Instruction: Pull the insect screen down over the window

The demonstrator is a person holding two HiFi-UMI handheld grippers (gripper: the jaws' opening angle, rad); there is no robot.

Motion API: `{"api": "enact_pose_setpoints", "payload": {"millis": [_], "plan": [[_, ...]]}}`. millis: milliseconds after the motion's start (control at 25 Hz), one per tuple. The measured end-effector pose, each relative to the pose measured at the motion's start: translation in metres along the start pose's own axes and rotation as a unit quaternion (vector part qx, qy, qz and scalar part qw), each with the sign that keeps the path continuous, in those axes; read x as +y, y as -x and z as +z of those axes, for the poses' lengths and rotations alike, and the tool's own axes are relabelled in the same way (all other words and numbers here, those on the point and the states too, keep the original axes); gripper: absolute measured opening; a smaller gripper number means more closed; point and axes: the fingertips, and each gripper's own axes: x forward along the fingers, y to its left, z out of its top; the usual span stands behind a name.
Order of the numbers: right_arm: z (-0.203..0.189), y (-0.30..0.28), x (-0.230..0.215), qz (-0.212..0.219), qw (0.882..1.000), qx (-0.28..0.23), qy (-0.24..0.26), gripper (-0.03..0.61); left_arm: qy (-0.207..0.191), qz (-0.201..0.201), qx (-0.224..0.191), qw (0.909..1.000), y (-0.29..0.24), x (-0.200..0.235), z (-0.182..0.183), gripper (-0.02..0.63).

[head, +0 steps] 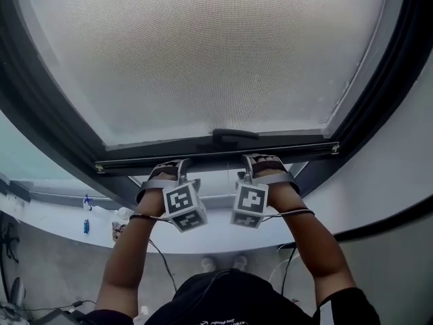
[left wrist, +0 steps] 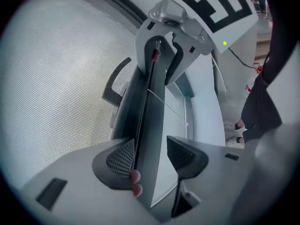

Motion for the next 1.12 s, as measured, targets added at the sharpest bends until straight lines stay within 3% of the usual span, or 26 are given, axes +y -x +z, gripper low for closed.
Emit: {"api": "enact_pose_setpoints", "payload": {"millis": [320, 600, 1120], "plan": [[-0.0007, -0.0003, -0.0012, -0.003, 1.000, 0.001, 0.004, 0.186, 0.014, 0.009, -0.018, 0.9997, 0.0039, 0.0053, 0.0104, 0.218], [-0.0020, 0.0021, 0.0012, 0.006, 1.000, 0.004, 0.010, 0.186, 0.003, 0.008, -0.002, 1.0000, 0.0029, 0.0011, 0.0070, 0.218], [-0.0025, -0.0015, 0.0014, -0.002, 1.000, 0.007, 0.012, 0.186, 0.008, 0.010, -0.009, 0.9999, 0.0023, 0.0030, 0.0083, 0.218]]}}
